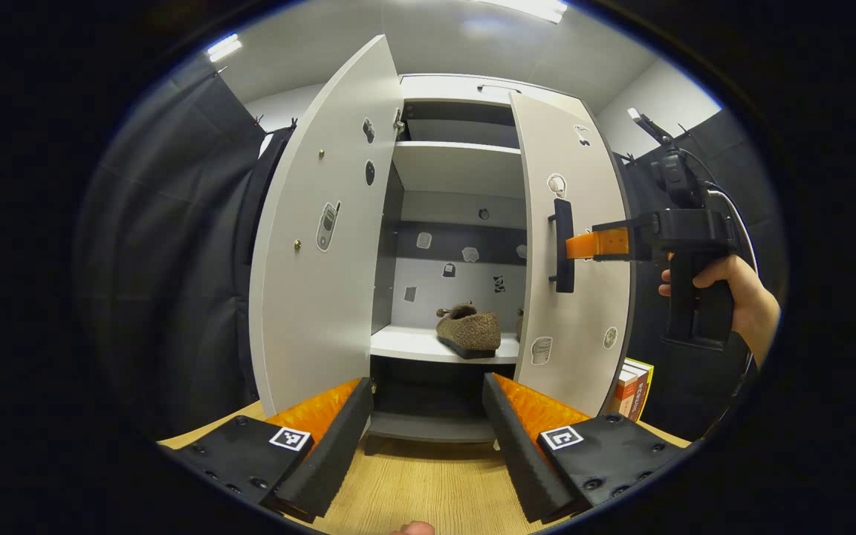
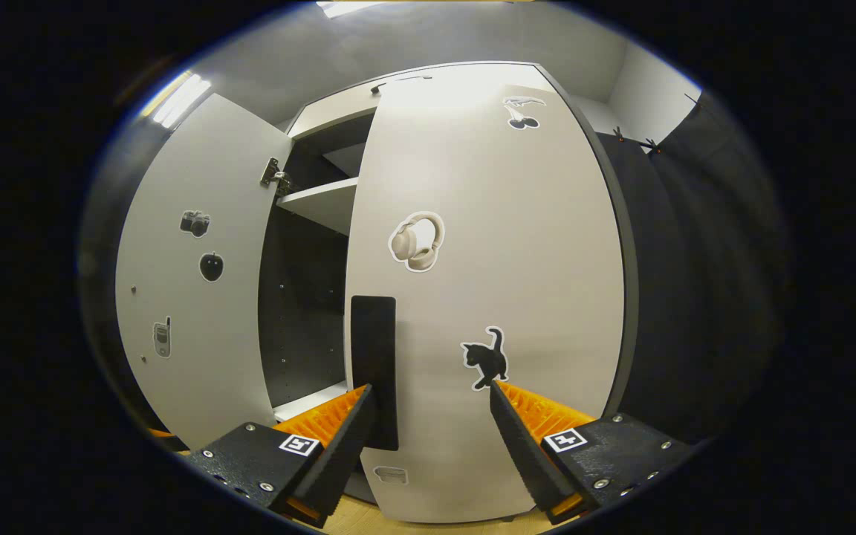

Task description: Grab one shoe with the right hand and put it into the shoe cabinet, grab the other shoe with the left hand and put it into the shoe cabinet; then close the right door with the right hand and the left door with the left hand.

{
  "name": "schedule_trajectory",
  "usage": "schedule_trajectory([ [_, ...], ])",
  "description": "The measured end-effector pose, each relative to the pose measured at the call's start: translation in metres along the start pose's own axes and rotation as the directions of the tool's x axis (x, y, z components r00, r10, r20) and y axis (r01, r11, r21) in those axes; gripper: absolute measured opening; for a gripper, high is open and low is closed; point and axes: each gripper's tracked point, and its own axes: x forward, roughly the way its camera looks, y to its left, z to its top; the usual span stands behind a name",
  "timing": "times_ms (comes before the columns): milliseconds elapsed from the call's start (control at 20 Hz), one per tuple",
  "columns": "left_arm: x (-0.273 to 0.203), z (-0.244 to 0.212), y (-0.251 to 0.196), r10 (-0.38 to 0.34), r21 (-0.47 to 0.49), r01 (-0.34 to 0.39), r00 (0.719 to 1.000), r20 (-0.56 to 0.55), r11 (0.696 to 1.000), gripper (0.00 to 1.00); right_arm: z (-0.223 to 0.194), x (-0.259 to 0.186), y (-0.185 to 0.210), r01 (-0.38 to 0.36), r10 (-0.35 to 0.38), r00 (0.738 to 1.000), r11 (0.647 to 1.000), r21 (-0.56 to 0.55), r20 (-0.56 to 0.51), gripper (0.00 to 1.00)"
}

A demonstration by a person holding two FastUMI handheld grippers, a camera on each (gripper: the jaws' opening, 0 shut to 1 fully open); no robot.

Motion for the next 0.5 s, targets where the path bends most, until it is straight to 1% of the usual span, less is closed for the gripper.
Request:
schedule_trajectory([
  [250, -0.0006, -0.0021, 0.0027, 0.005, -0.002, -0.005, 1.0, -0.007, 1.0, 0.97, -0.0031, 0.0038, 0.0016, 0.02, -0.02, 1.0, 0.999, 0.03, -0.006, 0.94],
  [300, -0.0011, -0.0026, 0.0041, 0.007, -0.005, -0.007, 1.0, -0.008, 1.0, 0.99, -0.003, 0.0057, 0.0014, 0.022, -0.022, 1.0, 0.999, 0.03, -0.004, 0.94],
  [350, -0.0015, -0.0037, 0.005, 0.01, -0.007, -0.01, 1.0, -0.011, 1.0, 0.97, -0.0028, 0.0066, 0.0016, 0.024, -0.024, 1.0, 0.999, 0.028, -0.002, 0.94],
  [500, -0.0042, -0.004, 0.0082, 0.019, -0.004, -0.019, 1.0, -0.013, 1.0, 0.97, -0.0042, 0.0101, 0.0023, 0.035, -0.035, 0.999, 0.999, 0.022, -0.002, 0.94],
])
